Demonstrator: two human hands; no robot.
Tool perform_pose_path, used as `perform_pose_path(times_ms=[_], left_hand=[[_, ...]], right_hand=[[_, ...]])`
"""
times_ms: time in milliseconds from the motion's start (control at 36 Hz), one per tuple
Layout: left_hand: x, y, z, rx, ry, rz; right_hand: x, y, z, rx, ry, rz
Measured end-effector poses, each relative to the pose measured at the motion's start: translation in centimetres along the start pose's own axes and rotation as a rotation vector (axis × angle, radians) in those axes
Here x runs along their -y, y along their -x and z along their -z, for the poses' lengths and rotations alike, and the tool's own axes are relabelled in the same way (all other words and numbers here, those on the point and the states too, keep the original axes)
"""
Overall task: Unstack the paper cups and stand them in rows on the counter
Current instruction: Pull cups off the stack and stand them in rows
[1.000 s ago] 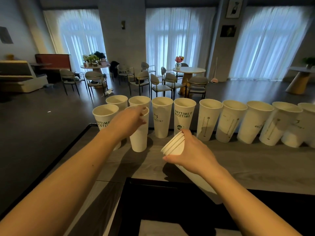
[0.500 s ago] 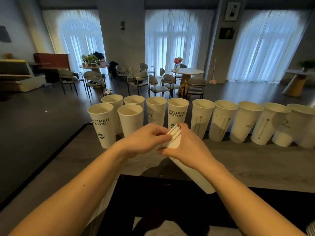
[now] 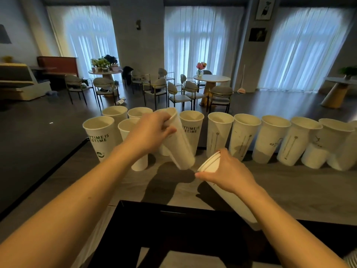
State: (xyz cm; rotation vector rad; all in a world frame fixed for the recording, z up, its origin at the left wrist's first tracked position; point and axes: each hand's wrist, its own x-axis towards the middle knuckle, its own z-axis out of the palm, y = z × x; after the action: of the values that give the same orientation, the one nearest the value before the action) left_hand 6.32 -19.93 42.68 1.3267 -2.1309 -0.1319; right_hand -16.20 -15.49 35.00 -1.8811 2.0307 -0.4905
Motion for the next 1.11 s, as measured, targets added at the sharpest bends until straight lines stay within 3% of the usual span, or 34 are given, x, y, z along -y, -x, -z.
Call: perform_pose_path(times_ms=[194,500,583,694,722,750,861,917,1000,1111], left_hand=[[1.7,-0.2,-3.9,0.077,-0.367,-0.071],[3.3,-1.6,-3.3,0.174,-0.406,-0.070],[3.1,-1.6,-3.1,0.165,-0.307,-0.019],[1.5,-0.7,-3.0,-0.119,-0.224,-0.187],[0.5,-0.2,-3.3,-0.120,-0.142,-0.195],[-0.6,0.4,-3.5,-0.061,-0.039,-0.176],[-4.0,1.2,-5.4,0.458,0.207,-0.054],[-4.5,1.3,-5.8,0.611,0.388,0.024],[-4.5,1.6,-6.1,0.638,0.631,0.124],[-5.0,1.6,-6.4,0.555,0.727,0.151]], right_hand=[[-0.3,-0.3,0.3,0.000,-0.037,-0.002],[0.3,0.1,-0.5,0.049,-0.092,0.016],[0.4,0.2,-0.6,0.046,-0.114,0.016],[0.6,0.3,-0.4,0.035,-0.137,0.017],[0.6,0.3,-0.3,0.031,-0.136,0.019],[0.7,0.3,-0.4,0.025,-0.138,0.023],[1.0,0.3,-0.5,0.006,-0.177,0.079],[1.1,0.6,-0.3,-0.031,-0.191,0.089],[1.0,1.1,0.2,-0.087,-0.181,0.115],[0.5,1.6,1.0,-0.125,-0.143,0.150]])
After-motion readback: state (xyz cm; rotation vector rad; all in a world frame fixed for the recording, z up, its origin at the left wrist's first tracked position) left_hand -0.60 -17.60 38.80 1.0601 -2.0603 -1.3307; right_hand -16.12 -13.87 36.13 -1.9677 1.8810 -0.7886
